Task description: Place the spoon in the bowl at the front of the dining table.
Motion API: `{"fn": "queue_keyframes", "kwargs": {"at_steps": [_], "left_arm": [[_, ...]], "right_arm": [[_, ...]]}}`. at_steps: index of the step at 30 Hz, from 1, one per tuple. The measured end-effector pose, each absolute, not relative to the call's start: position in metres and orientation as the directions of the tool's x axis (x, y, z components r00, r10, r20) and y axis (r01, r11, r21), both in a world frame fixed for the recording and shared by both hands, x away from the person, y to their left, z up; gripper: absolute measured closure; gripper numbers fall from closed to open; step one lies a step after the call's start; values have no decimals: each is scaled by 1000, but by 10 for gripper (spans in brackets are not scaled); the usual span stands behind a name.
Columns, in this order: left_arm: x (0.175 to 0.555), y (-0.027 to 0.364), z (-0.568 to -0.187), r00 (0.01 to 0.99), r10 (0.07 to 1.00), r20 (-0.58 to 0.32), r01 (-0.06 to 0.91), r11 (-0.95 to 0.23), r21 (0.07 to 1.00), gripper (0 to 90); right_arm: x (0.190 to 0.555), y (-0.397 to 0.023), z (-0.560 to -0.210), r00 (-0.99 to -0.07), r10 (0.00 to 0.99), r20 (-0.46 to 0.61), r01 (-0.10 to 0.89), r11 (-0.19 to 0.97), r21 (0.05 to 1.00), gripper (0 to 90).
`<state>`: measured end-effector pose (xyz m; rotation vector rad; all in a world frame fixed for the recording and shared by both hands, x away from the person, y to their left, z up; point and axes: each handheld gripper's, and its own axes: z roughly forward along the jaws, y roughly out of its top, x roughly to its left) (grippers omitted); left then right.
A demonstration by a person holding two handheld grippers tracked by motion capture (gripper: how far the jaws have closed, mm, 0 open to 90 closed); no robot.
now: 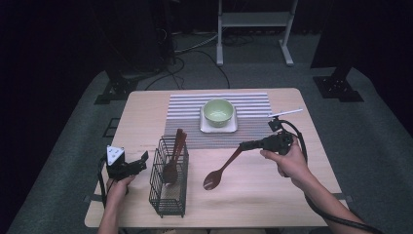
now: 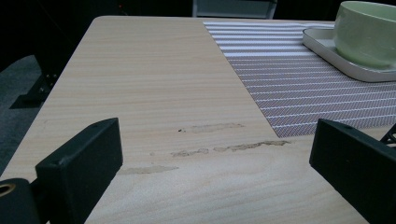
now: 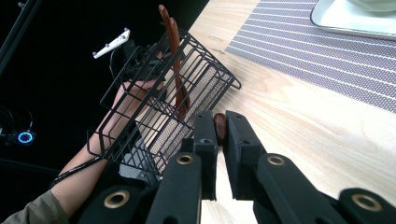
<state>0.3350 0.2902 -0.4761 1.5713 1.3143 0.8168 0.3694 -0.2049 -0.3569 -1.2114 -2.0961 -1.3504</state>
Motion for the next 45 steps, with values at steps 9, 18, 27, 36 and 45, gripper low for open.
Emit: {"fn": "queue_keyframes", "kwargs": {"at_steps": [9,18,27,36,45], "left_arm": [[335,290,-476,216,975,-59,377,-27,926,17],[335,290,-476,216,975,-57,376,-30,926,17],[335,290,-476,216,975,-60,376,-27,926,16],[335,290,-476,216,975,-56,374,-30,927,17],[335,290,-476,214,975,-60,373,-25,928,16]], "right_arm": [[372,-207,-358,-561,481,673,813,168,558,826],[381,-217,-356,-546,508,666,814,132,566,826],[385,-221,-357,-531,524,666,819,117,562,826],[390,-222,-353,-532,533,658,813,105,572,826],[396,-224,-348,-528,539,657,808,82,583,826]]}}
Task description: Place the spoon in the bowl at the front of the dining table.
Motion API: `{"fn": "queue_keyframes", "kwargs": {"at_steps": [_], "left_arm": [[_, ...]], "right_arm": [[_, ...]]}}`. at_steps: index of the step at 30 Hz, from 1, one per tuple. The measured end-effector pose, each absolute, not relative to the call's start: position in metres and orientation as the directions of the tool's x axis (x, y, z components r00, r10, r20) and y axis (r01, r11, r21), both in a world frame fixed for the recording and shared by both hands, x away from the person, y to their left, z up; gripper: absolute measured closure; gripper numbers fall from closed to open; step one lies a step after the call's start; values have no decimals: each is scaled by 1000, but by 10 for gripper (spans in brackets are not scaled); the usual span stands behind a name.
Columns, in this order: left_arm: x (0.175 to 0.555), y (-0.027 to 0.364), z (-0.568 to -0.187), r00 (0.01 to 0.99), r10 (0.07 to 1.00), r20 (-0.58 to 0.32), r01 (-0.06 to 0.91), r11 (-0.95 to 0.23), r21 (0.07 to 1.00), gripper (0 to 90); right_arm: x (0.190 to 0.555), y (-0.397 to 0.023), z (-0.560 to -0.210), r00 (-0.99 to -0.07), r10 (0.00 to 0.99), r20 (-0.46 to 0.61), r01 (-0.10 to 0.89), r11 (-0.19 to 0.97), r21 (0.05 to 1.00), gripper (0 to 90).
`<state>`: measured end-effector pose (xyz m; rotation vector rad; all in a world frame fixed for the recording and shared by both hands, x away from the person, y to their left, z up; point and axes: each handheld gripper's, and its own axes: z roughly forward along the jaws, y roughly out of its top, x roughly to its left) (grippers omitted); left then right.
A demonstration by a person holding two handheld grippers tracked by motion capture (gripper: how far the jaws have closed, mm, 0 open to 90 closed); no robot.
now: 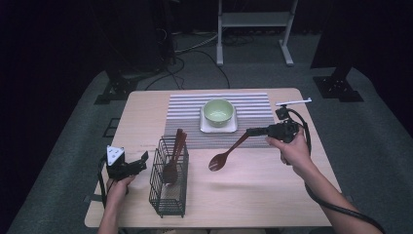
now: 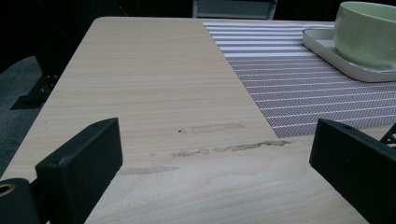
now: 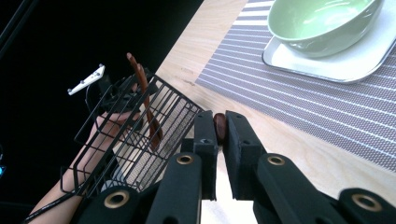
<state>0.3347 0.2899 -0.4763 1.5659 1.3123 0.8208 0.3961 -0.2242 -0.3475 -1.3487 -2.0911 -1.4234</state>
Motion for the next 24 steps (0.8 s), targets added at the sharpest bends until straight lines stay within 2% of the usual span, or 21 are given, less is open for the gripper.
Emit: {"fn": "queue_keyframes", "kwargs": {"at_steps": [24], "left_arm": [[335,290,-476,216,975,-54,374,-32,927,17]], "right_arm": [[416,-232,-354,-476,572,668,823,22,568,826]]}}
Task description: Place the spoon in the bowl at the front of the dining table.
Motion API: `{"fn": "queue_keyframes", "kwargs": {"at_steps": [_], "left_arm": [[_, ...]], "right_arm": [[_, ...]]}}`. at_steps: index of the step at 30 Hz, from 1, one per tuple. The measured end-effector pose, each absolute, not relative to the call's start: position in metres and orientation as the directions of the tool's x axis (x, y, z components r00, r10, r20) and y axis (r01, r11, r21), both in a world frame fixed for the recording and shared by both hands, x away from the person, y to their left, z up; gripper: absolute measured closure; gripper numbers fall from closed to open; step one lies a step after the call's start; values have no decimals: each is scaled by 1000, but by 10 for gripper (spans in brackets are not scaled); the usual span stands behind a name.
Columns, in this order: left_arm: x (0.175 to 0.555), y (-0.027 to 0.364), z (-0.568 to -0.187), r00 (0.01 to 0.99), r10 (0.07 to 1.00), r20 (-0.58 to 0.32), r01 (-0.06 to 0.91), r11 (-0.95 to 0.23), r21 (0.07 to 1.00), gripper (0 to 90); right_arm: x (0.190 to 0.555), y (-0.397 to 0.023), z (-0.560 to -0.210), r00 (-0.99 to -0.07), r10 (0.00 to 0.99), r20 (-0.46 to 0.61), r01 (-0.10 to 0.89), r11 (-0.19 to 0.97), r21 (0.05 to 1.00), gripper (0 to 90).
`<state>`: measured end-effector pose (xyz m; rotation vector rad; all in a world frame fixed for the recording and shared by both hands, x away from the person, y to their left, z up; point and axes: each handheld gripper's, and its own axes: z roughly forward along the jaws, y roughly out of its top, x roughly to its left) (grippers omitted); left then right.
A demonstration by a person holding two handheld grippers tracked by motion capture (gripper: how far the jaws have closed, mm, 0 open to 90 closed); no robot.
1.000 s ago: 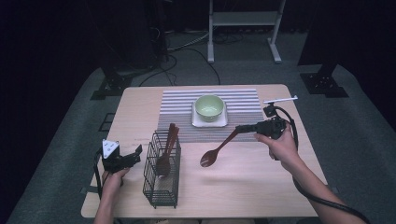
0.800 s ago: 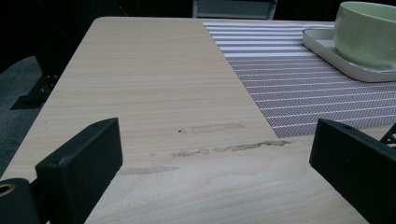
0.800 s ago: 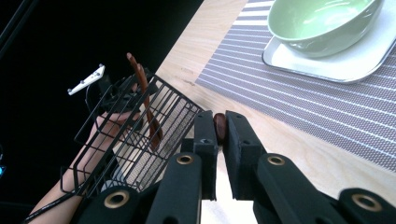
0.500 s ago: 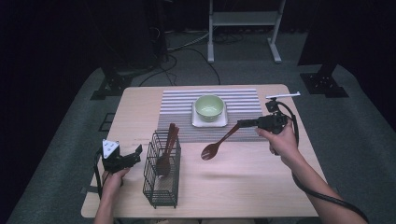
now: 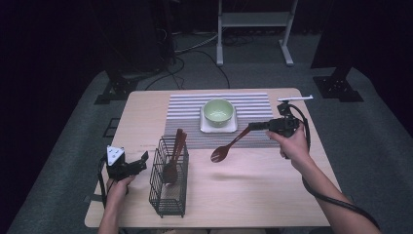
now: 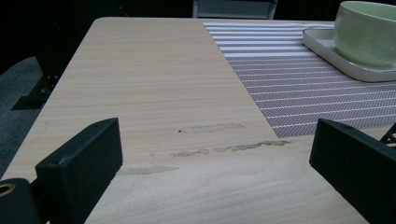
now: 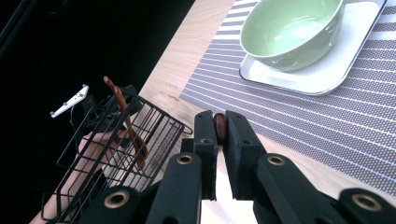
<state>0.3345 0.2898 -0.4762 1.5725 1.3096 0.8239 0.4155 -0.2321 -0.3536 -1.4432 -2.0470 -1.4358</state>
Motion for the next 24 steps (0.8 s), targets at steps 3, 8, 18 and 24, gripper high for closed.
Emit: {"fn": "queue_keyframes", "kwargs": {"at_steps": [3,8,18,24], "left_arm": [[334,290,-476,216,975,-55,373,-30,927,17],[335,290,-476,216,975,-57,374,-29,927,17],[335,290,-476,215,975,-60,376,-26,926,16],[335,290,-476,217,974,-58,377,-29,926,17]], "right_arm": [[417,-232,-354,-474,574,667,821,16,570,826],[421,-234,-354,-468,582,664,819,5,573,826],[425,-233,-352,-467,588,660,815,-3,580,826],[428,-230,-350,-464,595,656,814,-6,581,826]]}}
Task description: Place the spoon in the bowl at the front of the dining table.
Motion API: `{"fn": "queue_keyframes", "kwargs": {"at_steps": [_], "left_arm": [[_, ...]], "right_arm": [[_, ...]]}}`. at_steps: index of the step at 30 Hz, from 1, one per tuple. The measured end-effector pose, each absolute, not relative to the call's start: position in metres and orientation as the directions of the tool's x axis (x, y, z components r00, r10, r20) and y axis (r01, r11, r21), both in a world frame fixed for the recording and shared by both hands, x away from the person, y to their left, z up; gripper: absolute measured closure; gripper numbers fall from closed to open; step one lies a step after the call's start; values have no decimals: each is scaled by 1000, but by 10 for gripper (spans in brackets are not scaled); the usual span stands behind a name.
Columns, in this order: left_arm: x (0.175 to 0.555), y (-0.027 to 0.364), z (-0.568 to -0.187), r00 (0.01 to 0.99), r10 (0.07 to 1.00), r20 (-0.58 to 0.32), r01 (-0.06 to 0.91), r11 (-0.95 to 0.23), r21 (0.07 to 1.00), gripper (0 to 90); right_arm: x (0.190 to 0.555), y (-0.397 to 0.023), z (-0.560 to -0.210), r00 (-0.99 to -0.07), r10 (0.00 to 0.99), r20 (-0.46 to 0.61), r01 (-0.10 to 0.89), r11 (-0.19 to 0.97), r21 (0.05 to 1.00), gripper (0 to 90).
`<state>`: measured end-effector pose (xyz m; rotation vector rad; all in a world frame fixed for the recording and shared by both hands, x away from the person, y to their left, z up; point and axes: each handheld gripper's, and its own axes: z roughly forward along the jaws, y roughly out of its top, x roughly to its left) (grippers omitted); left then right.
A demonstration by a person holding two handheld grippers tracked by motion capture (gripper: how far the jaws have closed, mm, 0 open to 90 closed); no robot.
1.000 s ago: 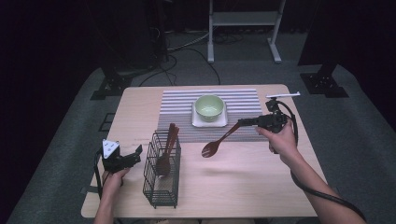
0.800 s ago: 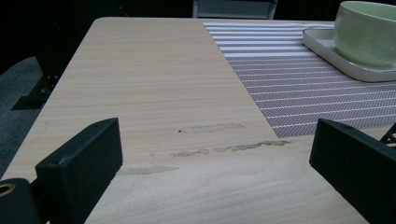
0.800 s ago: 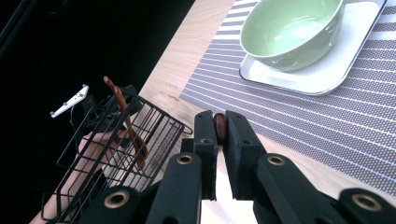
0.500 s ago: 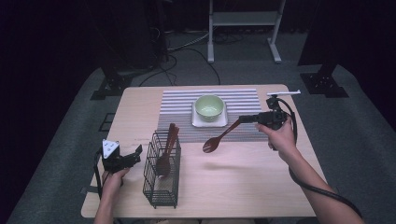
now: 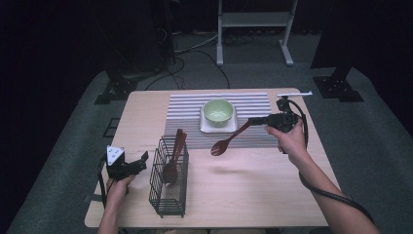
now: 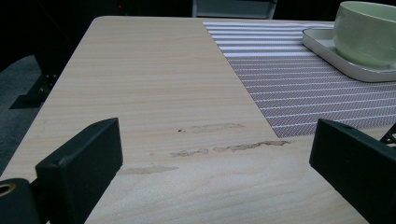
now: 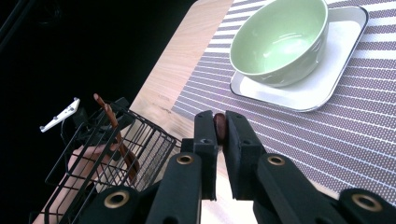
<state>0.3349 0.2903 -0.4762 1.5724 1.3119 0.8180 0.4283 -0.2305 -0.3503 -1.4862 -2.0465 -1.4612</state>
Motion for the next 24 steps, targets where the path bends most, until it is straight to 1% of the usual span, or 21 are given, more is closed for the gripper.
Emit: {"fn": "queue_keyframes", "kwargs": {"at_steps": [9,24], "left_arm": [[335,290,-476,217,974,-57,376,-30,926,17],[335,290,-476,219,974,-60,374,-27,927,17]], "right_arm": [[434,-227,-344,-469,613,636,806,2,592,826],[444,-228,-344,-454,620,640,804,-24,594,826]]}}
